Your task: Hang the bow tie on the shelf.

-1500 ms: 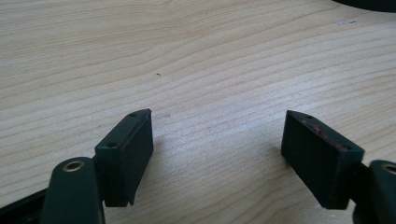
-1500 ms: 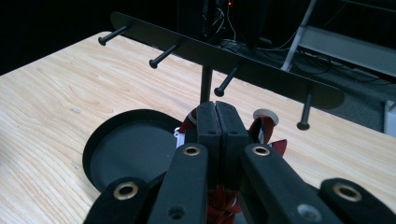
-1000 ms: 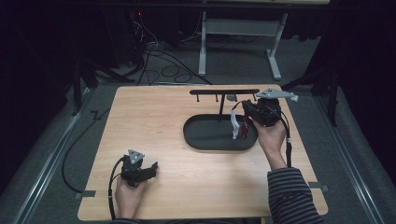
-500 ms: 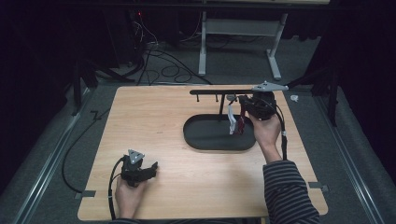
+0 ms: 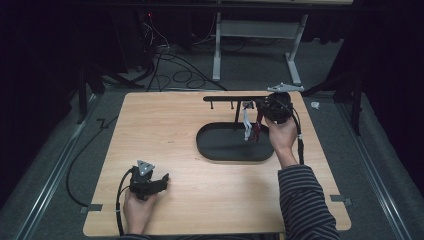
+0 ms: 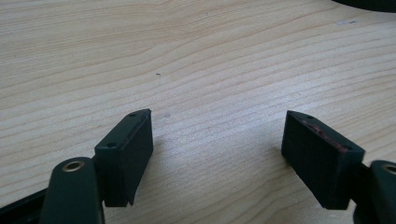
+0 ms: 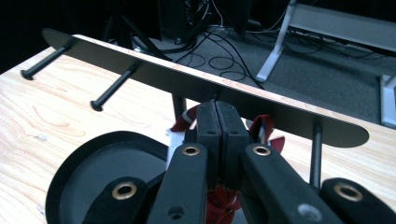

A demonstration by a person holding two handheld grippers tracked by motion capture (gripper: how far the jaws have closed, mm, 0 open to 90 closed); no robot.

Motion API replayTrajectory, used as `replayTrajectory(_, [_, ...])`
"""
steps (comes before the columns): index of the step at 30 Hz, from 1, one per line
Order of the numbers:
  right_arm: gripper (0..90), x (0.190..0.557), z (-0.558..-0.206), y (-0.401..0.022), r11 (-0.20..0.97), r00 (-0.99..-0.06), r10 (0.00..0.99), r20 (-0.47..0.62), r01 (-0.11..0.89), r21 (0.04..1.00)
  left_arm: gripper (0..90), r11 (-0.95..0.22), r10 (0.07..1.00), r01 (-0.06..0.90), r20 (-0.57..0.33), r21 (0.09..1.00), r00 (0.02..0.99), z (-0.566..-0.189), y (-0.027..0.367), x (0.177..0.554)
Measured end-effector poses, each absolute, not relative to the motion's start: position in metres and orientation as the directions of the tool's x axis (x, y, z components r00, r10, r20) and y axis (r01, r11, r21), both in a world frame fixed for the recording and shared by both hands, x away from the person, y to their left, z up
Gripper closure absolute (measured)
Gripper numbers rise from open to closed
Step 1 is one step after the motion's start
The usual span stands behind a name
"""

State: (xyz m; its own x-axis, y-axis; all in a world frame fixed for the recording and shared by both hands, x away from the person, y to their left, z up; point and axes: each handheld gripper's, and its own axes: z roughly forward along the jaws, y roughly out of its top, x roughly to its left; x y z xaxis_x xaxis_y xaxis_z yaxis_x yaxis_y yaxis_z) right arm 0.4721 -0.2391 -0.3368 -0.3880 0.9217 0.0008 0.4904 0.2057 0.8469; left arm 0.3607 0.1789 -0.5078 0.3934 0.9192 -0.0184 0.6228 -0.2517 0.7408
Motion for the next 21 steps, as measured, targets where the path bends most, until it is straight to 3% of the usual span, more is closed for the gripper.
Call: replayTrajectory(21, [86.0,0.4714,-0.3391,-0.2446,0.181,-0.385,0.923,0.033,0.506,0.843,25.3,-0.251,0.919,0.624,-0.021,0.74,0.394,-0.5077,0.1791,0.3607])
